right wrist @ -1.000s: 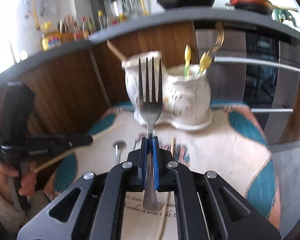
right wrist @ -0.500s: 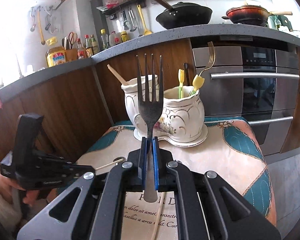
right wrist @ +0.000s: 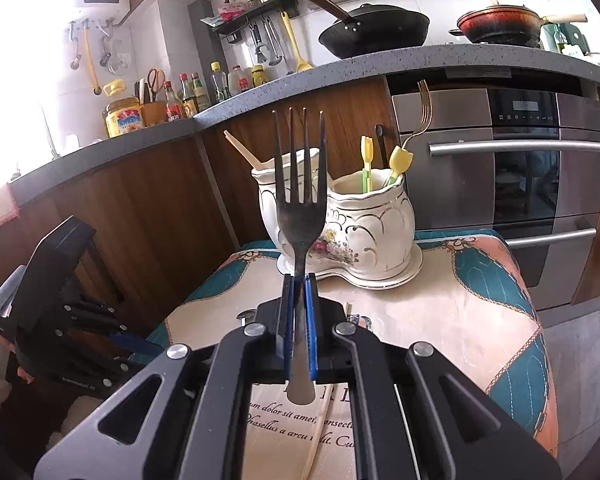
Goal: Organize utensils
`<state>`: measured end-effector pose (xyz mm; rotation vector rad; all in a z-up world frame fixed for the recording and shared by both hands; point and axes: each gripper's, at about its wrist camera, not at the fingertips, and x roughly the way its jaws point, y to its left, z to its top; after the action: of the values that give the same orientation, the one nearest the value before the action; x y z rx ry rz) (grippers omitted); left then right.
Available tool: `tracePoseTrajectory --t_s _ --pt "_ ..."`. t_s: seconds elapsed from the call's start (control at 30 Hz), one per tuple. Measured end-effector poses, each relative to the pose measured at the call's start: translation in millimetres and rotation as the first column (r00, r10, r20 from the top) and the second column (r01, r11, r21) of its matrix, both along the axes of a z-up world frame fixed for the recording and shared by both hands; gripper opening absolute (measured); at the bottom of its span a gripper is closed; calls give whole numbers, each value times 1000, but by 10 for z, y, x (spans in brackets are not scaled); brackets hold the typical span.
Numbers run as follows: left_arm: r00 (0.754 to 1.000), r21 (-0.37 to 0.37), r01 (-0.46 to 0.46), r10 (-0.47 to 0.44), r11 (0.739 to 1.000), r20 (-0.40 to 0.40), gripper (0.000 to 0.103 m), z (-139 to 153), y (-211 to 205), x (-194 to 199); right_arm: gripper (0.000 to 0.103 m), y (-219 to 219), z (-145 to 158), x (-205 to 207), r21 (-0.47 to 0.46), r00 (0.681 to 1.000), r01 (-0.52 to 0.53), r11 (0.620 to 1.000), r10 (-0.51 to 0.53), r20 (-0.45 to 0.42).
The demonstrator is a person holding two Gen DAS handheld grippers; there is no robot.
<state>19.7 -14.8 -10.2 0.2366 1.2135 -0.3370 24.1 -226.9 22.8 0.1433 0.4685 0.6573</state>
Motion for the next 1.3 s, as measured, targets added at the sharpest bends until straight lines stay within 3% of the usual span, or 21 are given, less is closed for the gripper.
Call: tracePoseTrajectory --t_s 0.1,0.23,0.3,0.43,0.5,0.67,0.77,0.83,0.9,1.03,1.1,1.3 --pt "997 -52 28 -32 998 -64 34 -25 -137 9 6 -15 14 -8 11 1000 -7 1000 7 2" --pt "987 22 91 -87 996 -135 34 -228 -373 -10 6 -19 16 -26 13 1000 -10 1000 10 5" --pt "986 35 103 -97 994 -134 34 -245 -417 2 5 -34 18 -37 16 1000 -11 1000 11 8" --pt "987 55 89 -81 995 -138 8 -262 -401 64 5 -50 21 -52 17 1000 -10 1000 9 13" --pt "988 51 80 -72 996 -137 5 -269 -364 89 5 -57 25 -49 20 1000 -7 1000 7 13" --pt "991 53 110 -106 992 -85 5 -207 -427 4 5 -78 50 -53 22 1000 11 1000 -11 20" --pt "993 6 120 -120 993 -1 5 -28 -429 -11 5 -109 126 -55 21 998 32 999 -33 45" --pt "989 -39 104 -99 994 113 5 205 -381 -11 5 -113 199 -21 8 996 53 999 -53 68" --pt "975 -81 82 -63 993 213 5 414 -326 14 6 -101 319 60 -6 991 88 996 -87 99" --pt "902 -166 29 46 986 428 5 779 -257 180 6 -41 557 259 2 981 124 992 -123 150" --pt "862 -234 9 111 972 494 5 910 -205 276 6 7 686 397 12 975 135 991 -135 176" --pt "748 -339 -49 260 939 611 5 1239 -129 625 6 87 896 912 95 965 147 985 -163 203"
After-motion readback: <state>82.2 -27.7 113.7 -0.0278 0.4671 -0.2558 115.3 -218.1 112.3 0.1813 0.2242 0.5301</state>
